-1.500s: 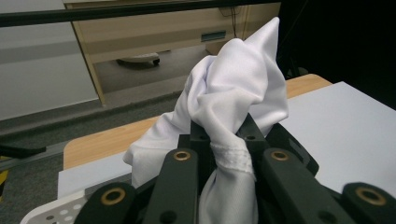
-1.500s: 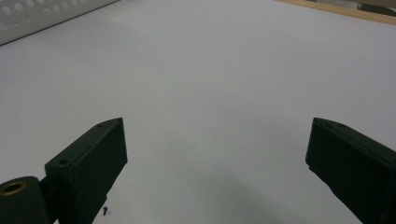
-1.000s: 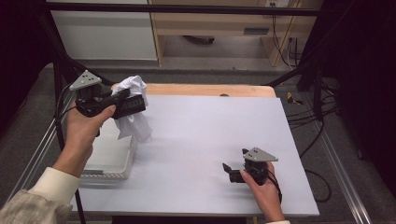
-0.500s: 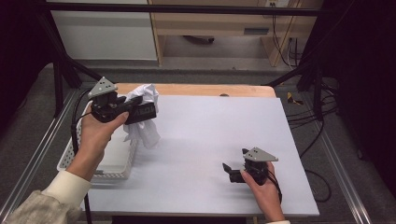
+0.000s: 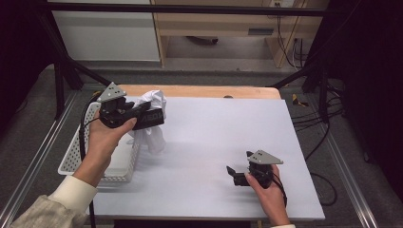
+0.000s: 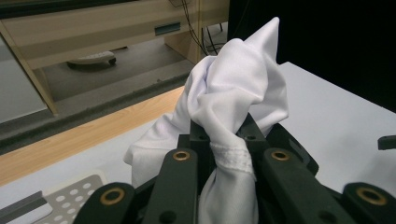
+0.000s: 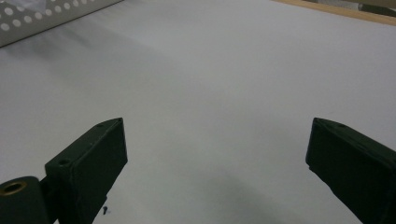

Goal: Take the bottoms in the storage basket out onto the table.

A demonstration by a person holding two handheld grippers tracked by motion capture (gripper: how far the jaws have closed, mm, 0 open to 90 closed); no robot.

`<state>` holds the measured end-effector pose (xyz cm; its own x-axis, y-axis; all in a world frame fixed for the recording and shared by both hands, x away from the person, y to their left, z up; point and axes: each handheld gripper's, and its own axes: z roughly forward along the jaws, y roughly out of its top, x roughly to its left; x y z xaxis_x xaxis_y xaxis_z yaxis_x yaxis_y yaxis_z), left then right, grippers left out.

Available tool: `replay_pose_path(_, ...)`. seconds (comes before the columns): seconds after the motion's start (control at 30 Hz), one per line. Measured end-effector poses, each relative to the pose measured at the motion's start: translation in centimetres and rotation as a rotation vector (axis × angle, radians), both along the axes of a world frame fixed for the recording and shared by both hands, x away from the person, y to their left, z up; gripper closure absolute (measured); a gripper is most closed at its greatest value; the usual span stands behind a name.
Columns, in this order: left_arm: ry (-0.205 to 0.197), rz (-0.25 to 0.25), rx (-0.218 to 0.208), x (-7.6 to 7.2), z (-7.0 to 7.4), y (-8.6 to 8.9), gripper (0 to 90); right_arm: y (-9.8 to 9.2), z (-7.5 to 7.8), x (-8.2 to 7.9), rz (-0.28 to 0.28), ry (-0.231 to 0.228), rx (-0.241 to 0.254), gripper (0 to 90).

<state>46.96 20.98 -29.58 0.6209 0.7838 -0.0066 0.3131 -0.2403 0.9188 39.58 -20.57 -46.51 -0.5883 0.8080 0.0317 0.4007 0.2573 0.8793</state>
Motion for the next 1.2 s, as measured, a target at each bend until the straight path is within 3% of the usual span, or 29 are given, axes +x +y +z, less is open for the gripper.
replay_pose_path(0.37, 0.016, -0.041, 0.003, -0.3, -0.8, -1.6, 79.9, 0.0, 0.0, 0.0, 0.0, -0.001, 0.001, 5.5)
replay_pose_path(0.8, 0.067, -0.073, 0.01, -0.4, -3.3, -3.1, 79.9, 0.0, 0.1, 0.0, 0.004, -0.005, 0.001, 5.5)
replay_pose_path(1.2, 0.121, -0.111, 0.056, -0.8, -6.0, -4.5, 79.7, 0.0, 0.1, 0.0, 0.003, -0.007, 0.001, 5.5)
